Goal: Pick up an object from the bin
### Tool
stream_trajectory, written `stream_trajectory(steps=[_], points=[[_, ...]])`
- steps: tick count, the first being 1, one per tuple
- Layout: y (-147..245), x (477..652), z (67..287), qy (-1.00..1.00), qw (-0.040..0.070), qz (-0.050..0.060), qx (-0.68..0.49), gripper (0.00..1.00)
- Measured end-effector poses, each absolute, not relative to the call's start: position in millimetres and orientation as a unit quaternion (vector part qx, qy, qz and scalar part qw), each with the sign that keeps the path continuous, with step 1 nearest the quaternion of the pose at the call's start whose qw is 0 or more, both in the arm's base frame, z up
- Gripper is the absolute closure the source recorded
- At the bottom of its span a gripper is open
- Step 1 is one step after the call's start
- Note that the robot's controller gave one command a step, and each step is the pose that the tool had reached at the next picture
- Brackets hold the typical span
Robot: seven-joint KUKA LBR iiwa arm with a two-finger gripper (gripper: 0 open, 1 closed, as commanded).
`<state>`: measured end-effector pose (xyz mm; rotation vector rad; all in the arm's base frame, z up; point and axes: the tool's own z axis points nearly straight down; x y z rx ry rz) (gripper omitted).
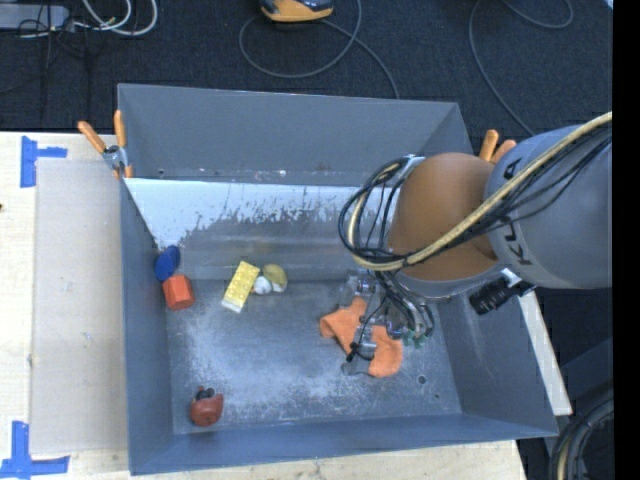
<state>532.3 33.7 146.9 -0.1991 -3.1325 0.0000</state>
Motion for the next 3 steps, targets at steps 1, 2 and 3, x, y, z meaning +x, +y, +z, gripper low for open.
stream_trajectory(steps=[1, 2, 3], points=[[-1.6, 548.2, 145.4, -1.0, 0.002, 0.0, -0.006, 0.0], [-27.1, 547.3, 130.8, -1.0, 0.002, 0.0, 0.005, 0.0], [-49.4, 544.4, 70.5, -0.992, 0.003, 0.0, -0.124, 0.0]])
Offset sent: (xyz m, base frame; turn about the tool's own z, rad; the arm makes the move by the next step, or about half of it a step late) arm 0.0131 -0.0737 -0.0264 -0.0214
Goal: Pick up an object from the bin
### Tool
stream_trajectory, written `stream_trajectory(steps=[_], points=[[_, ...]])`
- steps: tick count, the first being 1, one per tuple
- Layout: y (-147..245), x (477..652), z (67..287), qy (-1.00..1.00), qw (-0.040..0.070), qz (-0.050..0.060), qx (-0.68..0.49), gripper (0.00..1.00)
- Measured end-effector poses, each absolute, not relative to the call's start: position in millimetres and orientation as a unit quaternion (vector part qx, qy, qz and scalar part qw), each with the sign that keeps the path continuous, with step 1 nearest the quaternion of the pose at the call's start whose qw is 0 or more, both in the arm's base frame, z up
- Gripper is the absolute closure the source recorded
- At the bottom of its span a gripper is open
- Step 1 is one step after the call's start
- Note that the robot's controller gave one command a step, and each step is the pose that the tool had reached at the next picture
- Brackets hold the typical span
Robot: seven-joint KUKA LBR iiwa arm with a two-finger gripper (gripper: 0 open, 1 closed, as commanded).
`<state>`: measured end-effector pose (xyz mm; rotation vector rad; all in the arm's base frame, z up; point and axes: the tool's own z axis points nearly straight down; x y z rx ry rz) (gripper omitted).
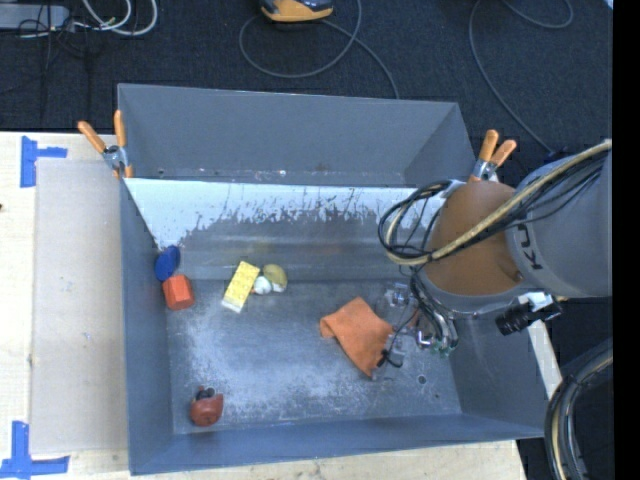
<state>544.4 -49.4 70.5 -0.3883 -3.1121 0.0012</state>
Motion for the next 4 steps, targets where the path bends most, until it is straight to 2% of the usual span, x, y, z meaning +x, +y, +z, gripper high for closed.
stream_trajectory(steps=[1, 3, 4], points=[[-25.8, 535.9, 69.8, -0.995, 0.003, -0.001, -0.1, 1.0], [-25.8, 533.7, 76.3, -0.995, 0.007, 0.0, -0.1, 1.0], [-25.9, 533.2, 97.5, -0.995, 0.007, -0.001, -0.1, 1.0]])
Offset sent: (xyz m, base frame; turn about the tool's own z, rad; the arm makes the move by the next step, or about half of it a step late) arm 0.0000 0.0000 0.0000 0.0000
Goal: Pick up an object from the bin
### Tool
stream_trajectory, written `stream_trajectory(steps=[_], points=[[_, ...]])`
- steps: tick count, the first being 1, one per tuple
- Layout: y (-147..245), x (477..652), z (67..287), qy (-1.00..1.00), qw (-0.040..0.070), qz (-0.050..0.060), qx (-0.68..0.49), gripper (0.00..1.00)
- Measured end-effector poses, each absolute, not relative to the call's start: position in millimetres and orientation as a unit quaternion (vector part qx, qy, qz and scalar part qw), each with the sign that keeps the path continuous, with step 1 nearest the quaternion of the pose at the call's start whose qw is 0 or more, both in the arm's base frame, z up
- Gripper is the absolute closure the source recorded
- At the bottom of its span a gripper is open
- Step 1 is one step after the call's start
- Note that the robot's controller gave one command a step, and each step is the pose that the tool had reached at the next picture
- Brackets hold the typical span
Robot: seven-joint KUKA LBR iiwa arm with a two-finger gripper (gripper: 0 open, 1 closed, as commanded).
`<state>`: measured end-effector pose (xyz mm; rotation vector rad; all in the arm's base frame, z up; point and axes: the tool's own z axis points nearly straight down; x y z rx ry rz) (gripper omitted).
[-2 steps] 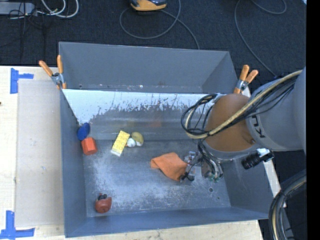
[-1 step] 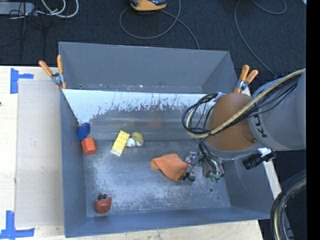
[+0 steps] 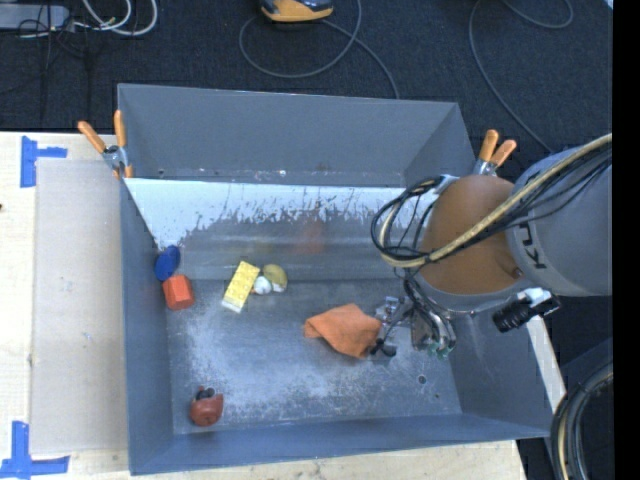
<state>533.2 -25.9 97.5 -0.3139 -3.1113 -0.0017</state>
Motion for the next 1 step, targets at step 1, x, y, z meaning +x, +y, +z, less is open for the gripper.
stream_trajectory(steps=[1], points=[[-26.3, 535.2, 112.0, -0.995, 0.004, -0.001, -0.101, 1.0]])
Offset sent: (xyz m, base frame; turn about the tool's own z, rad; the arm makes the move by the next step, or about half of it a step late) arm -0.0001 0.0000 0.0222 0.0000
